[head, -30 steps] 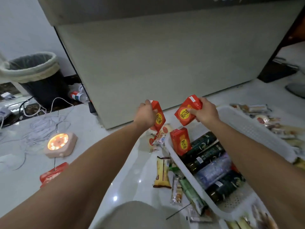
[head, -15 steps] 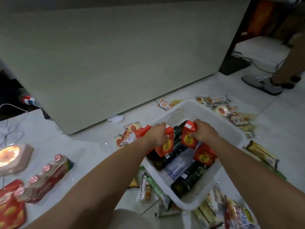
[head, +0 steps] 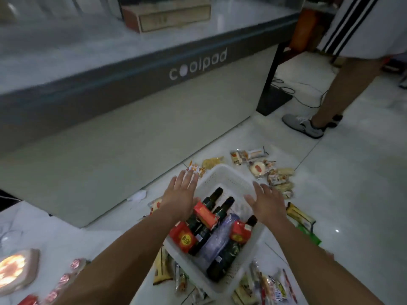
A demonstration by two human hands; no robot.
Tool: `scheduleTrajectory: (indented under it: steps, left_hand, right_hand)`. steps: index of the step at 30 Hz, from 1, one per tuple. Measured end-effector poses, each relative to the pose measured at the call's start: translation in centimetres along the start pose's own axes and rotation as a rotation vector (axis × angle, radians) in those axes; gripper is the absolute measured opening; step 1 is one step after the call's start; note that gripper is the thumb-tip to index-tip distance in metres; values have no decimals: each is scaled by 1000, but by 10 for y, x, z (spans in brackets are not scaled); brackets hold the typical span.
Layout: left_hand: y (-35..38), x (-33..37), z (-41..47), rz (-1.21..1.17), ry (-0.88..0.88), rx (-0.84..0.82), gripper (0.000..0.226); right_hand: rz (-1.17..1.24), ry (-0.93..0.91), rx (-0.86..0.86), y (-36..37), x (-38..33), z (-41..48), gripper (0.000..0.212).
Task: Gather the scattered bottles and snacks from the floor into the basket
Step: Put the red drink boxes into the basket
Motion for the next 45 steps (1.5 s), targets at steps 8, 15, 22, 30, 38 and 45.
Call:
scheduleTrajectory:
  steps: [8, 15, 22, 30, 38, 45]
  left_hand:
    - [-293, 92, -31, 54, 236, 68, 68]
    - [-514, 193, -39, 132, 365, 154, 72]
    - [-581, 273, -24, 131, 390, 226, 77]
    - [-600, 343, -2, 148, 405, 243, 79]
    - [-607, 425, 72, 172, 411, 269, 80]
    - [-614, 509, 172, 90, 317, 223, 81]
  right_hand:
    - [120, 229, 69, -285, 80, -117, 61]
    - [171, 343, 185, -505, 172, -201, 59]
    - [187, 437, 252, -572, 265, -244, 60]
    - [216, 456, 223, -577, 339, -263, 62]
    - [222, 407, 271, -592, 414, -196, 61]
    - [215, 284, 227, -613, 481, -95, 60]
Point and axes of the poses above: each hand's wrist, its own z-axis towards the middle knuckle, its own y-axis out of the palm, x = y × z, the point moved 1 cm from there along z, towards the middle knuckle, and after that the axes turned 3 degrees about x, right-handed, at the moved point
